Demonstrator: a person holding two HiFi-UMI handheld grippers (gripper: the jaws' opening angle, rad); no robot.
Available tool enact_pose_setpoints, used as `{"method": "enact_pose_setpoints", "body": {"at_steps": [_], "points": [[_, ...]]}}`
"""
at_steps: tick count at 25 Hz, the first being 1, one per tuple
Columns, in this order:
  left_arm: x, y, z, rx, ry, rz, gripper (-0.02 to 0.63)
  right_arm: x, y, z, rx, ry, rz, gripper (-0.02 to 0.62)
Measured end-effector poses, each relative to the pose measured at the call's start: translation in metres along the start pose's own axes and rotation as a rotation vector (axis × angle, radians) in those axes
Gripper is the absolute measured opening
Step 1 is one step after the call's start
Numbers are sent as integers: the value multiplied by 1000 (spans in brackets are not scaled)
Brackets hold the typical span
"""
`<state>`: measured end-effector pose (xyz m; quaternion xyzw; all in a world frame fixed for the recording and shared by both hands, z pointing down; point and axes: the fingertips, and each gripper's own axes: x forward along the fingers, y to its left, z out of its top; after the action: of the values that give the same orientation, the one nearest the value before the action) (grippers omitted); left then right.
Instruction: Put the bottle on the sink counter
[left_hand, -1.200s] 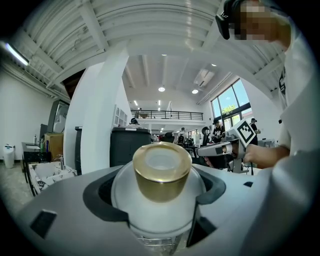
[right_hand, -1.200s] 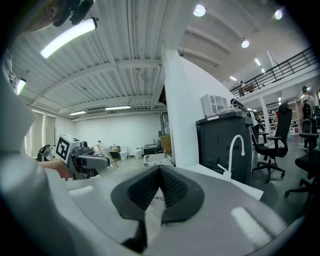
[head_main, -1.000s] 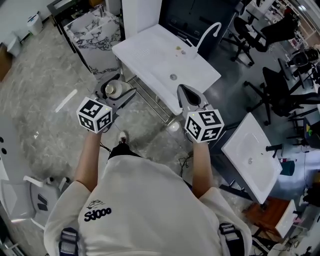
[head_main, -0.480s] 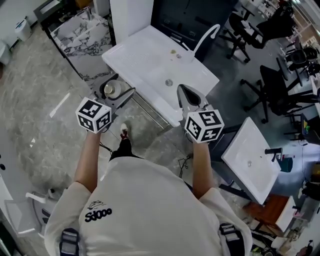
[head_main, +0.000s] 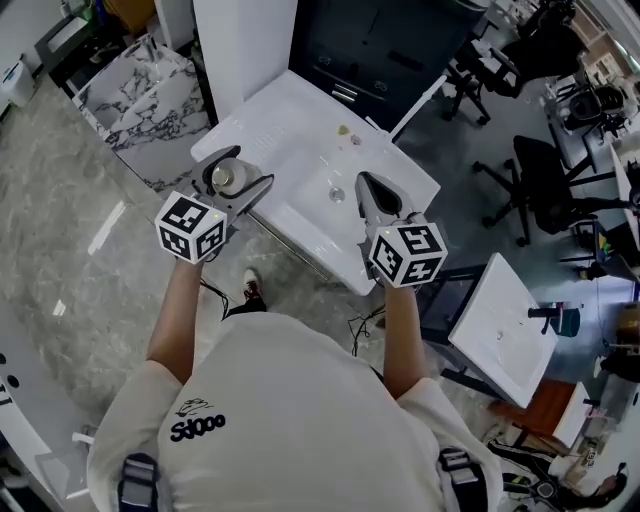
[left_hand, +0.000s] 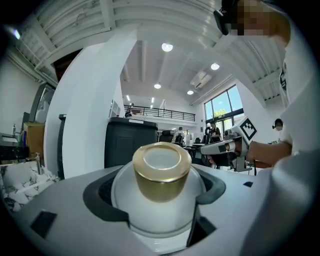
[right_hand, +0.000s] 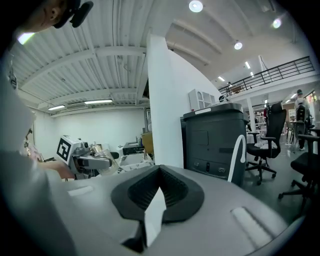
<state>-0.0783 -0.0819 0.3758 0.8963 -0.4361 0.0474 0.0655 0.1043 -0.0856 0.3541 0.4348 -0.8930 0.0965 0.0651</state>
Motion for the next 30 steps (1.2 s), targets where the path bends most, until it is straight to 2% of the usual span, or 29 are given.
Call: {"method": "enact_pose_setpoints", "body": {"at_steps": [11,30], "points": [[40,66,3,-15,21,-60,356,57,-18,9,36,17,-76,9],[73,133,-17,-38,73,-110,356,121,-21,2,65,47,-152,9]]}}
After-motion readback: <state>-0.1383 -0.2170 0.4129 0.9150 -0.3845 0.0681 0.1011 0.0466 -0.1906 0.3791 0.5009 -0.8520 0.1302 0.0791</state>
